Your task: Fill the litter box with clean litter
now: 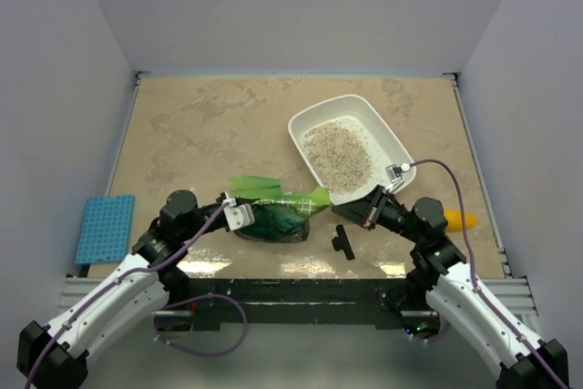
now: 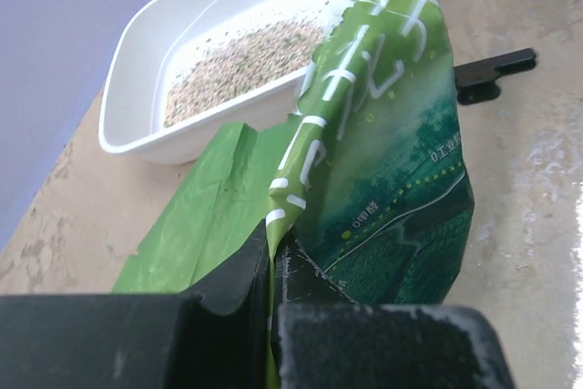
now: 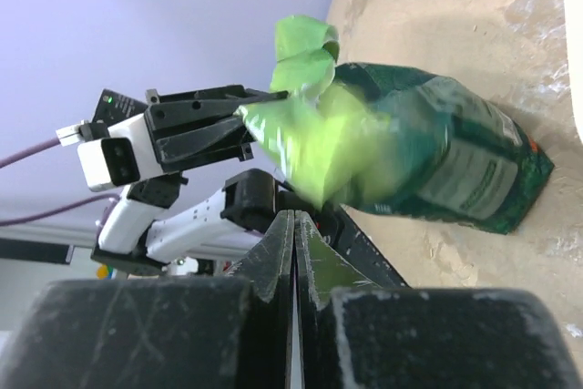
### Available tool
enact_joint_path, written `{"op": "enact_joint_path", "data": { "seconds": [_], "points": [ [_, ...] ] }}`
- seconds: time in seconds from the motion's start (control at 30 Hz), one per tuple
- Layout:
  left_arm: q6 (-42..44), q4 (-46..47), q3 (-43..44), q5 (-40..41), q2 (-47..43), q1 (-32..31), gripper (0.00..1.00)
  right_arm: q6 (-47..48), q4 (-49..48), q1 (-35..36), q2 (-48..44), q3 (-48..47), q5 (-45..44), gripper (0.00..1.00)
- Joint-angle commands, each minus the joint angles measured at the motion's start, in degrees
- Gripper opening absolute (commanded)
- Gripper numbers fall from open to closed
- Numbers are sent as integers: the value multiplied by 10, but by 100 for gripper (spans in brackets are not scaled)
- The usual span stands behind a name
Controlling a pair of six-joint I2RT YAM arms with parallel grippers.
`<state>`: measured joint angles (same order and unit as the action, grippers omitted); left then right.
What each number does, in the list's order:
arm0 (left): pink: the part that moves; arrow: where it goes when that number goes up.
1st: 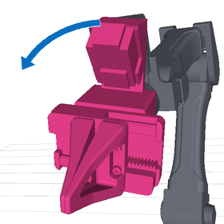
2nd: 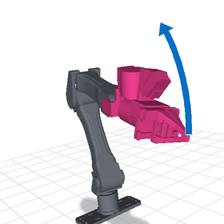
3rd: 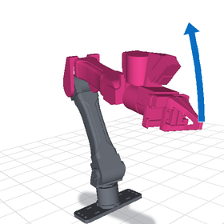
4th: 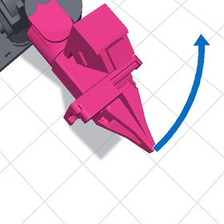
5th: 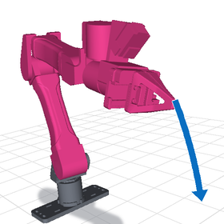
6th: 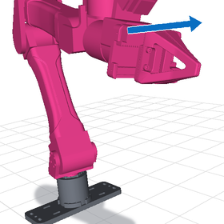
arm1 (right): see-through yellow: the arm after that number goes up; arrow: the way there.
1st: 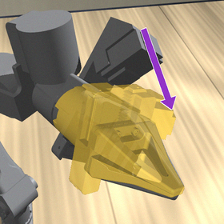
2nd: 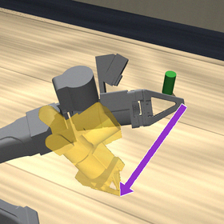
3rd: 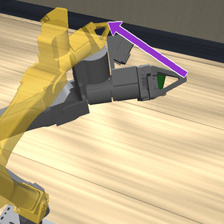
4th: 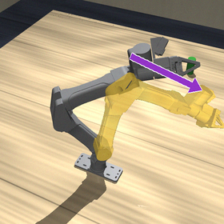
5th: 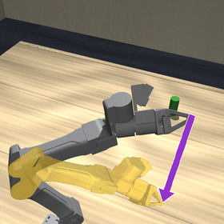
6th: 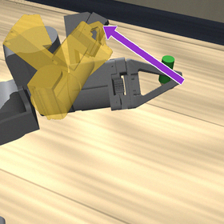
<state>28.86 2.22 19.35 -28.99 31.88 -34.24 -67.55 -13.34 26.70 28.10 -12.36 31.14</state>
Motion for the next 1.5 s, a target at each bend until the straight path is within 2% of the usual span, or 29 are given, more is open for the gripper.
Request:
{"op": "enact_joint_path", "data": {
  "seconds": [0.0,0.03,0.07,0.1,0.13,0.17,0.27,0.37,0.43,0.53,0.57,0.67,0.73,0.77,0.83,0.97,1.13,1.3,1.47],
  "points": [
    [23,135,19,99,-6,20,0,17,0,-2,24,-35,-15,0],
    [25,131,19,96,-9,20,0,42,3,-3,52,-70,-15,0],
    [28,126,18,94,-10,20,0,117,18,-4,66,-95,-15,0],
    [29,122,19,90,-11,20,0,157,68,-3,84,-123,-24,1],
    [30,117,18,88,-13,20,0,196,93,-3,97,-176,-30,9],
    [29,117,19,86,-15,20,0,260,115,-3,118,-200,-36,23],
    [31,113,17,83,-17,20,0,355,151,-3,149,-273,-39,38],
    [30,109,19,74,-21,20,0,451,188,-3,193,-342,-3,47],
    [29,104,18,64,-24,20,0,503,199,2,220,-375,57,49],
    [26,97,23,51,-21,20,0,664,275,46,271,-423,65,55],
    [26,92,29,46,-17,19,0,751,325,60,286,-434,52,57],
    [28,67,50,13,-9,20,0,863,392,136,325,-479,-4,58],
    [29,40,61,-23,-6,20,0,903,407,189,330,-502,-23,60],
    [30,30,73,-33,-6,20,0,944,419,205,329,-509,-34,63],
    [34,0,84,-55,-9,19,0,976,416,232,313,-517,-79,67],
    [27,-6,78,-72,-29,20,0,1060,421,240,314,-526,-148,69],
    [24,3,68,-83,-39,19,0,1105,414,286,349,-530,-208,69],
    [28,6,69,-81,-31,19,0,1121,424,330,398,-538,-224,67],
    [27,8,63,-77,-36,19,0,1112,421,346,404,-529,-213,66]
  ]
}}
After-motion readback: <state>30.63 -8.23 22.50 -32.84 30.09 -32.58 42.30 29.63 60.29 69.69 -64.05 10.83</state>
